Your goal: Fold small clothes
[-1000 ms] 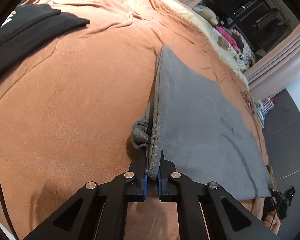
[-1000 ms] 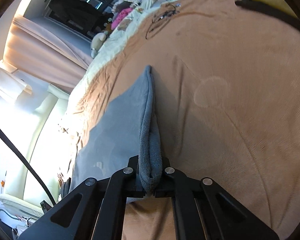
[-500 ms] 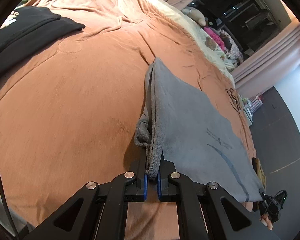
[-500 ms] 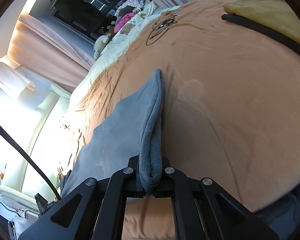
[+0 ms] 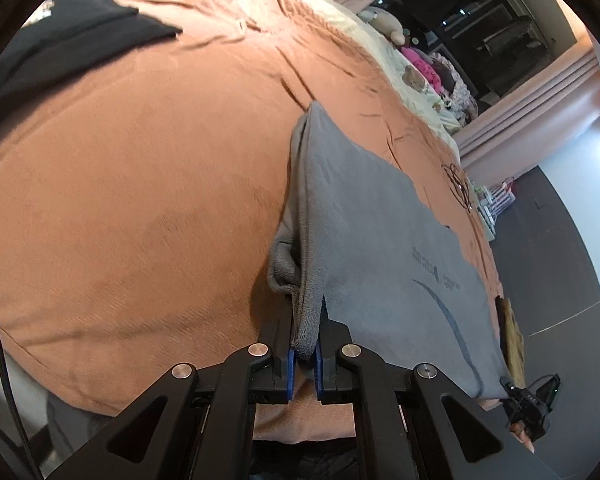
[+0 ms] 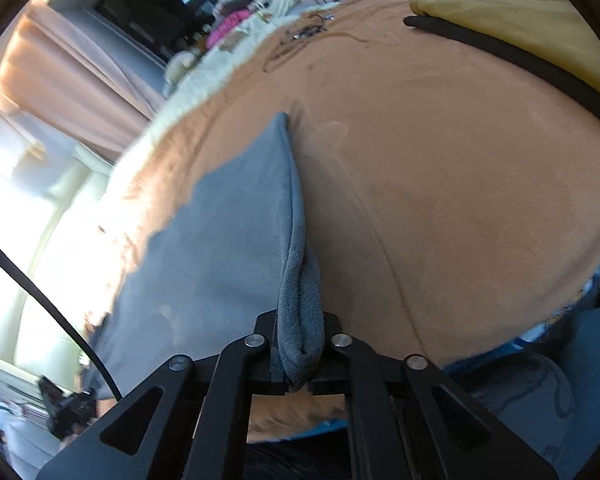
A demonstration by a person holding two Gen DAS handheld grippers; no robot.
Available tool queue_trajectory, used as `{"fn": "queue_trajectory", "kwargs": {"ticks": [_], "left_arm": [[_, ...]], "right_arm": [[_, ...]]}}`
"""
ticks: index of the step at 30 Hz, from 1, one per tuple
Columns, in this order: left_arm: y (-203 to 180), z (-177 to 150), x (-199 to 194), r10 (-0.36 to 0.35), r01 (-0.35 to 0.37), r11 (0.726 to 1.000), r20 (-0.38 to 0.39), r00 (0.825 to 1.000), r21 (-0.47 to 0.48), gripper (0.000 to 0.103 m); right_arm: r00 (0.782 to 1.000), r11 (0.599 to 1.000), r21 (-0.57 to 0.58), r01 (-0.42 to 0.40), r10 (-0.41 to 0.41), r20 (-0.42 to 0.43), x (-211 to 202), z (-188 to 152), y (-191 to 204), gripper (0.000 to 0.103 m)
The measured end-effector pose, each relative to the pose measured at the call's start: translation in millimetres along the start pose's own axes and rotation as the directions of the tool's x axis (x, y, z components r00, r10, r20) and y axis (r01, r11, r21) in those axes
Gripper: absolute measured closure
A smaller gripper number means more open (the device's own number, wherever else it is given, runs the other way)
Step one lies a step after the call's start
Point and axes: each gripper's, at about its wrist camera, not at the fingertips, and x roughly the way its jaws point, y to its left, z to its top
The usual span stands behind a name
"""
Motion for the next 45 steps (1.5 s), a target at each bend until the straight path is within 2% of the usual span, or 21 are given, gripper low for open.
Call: {"fn": "queue_trajectory", "kwargs": {"ticks": [2, 3, 4, 5, 6, 11, 18, 20, 27, 37, 42, 45], "left_arm": [[5, -1, 6, -0.004, 0.004, 1.000, -0.005, 1.000, -0.013, 0.095], [6, -1, 9, -0.010, 0.010, 1.000, -0.012, 1.000, -0.018, 0.089], [9, 0, 13, -0.023, 0.022, 0.999, -0.023, 0.999, -0.030, 0.082], [11, -1, 14, -0.038, 0.037, 0.999, -0.027, 0.999, -0.039, 0.067], [12, -1, 15, -0.049, 0.048, 0.998, -0.026, 0.998, -0.044, 0.059], [16, 3, 24, -0.093, 0.091, 0.995, -0.032, 0.995, -0.049, 0.059], [18, 5, 37, -0.139, 0.139, 0.990, -0.052, 0.989, -0.007, 0.059], [18, 4, 36, -0.153, 0.153, 0.988, -0.059, 0.987, -0.005, 0.062], [25, 2, 37, -0.177, 0.179, 0.984, -0.078, 0.981, 0.008, 0.090], [0, 11, 17, -0.234, 0.238, 0.970, -0.069, 0.970, 0.053, 0.094], [-19, 22, 6, -0.284, 0.287, 0.957, -0.064, 0.957, 0.046, 0.095], [-33, 29, 1, -0.310, 0.313, 0.948, -0.059, 0.949, 0.054, 0.095]], "right_arm": [[0.994, 0.994, -0.040, 0.105, -0.103, 0.044, -11, 1, 11, 0.080], [0.994, 0.995, -0.038, 0.095, -0.093, 0.054, -15, 2, 13, 0.074], [0.995, 0.996, -0.029, 0.080, -0.079, 0.060, -20, 4, 14, 0.059], [0.994, 0.996, -0.027, 0.082, -0.080, 0.077, -27, 7, 18, 0.053], [0.992, 0.995, -0.040, 0.091, -0.087, 0.089, -31, 8, 23, 0.053], [0.993, 0.984, -0.157, 0.081, -0.066, 0.097, -33, 2, 65, 0.053], [0.999, 0.962, -0.269, 0.042, -0.034, 0.034, 2, -12, 121, 0.053], [1.000, 0.952, -0.304, 0.026, -0.024, 0.011, 12, -16, 134, 0.057], [0.996, 0.926, -0.375, -0.044, 0.011, -0.090, 57, -24, 169, 0.074], [0.982, 0.896, -0.433, -0.104, 0.023, -0.188, 99, -36, 194, 0.088], [0.971, 0.898, -0.432, -0.084, -0.024, -0.238, 119, -41, 176, 0.094], [0.967, 0.901, -0.423, -0.092, -0.020, -0.253, 119, -45, 168, 0.095]]}}
